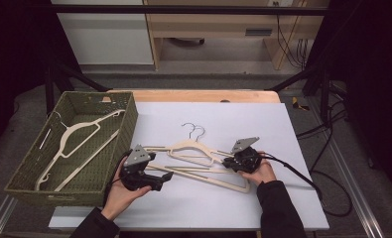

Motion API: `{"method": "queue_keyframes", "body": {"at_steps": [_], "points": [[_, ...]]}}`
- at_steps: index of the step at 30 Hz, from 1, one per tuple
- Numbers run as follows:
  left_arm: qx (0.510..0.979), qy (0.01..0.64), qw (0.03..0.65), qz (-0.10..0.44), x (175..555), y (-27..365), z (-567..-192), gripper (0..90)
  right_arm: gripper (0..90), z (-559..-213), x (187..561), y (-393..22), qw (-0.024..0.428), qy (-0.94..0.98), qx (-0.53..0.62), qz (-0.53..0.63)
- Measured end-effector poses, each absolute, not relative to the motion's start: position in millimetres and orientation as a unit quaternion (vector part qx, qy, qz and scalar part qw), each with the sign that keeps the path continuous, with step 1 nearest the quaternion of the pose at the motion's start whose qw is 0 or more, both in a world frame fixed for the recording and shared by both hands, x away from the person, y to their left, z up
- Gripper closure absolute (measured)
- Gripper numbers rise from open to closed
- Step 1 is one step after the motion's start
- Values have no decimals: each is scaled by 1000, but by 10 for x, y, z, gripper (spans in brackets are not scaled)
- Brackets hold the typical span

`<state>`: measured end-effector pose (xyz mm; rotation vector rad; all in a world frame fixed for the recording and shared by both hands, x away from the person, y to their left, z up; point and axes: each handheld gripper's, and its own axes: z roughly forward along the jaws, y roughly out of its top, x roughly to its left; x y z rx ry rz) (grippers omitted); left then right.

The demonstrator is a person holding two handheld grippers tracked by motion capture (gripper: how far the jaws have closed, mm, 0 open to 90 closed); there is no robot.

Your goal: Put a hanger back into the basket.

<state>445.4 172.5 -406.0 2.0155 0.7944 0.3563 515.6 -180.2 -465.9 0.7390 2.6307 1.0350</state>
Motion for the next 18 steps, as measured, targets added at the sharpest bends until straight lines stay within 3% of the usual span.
{"method": "queue_keyframes", "body": {"at_steps": [18], "points": [[828,359,410,128,5326,1335,-4312,153,800,-4314,4965,-1753,129,896,224,360]]}}
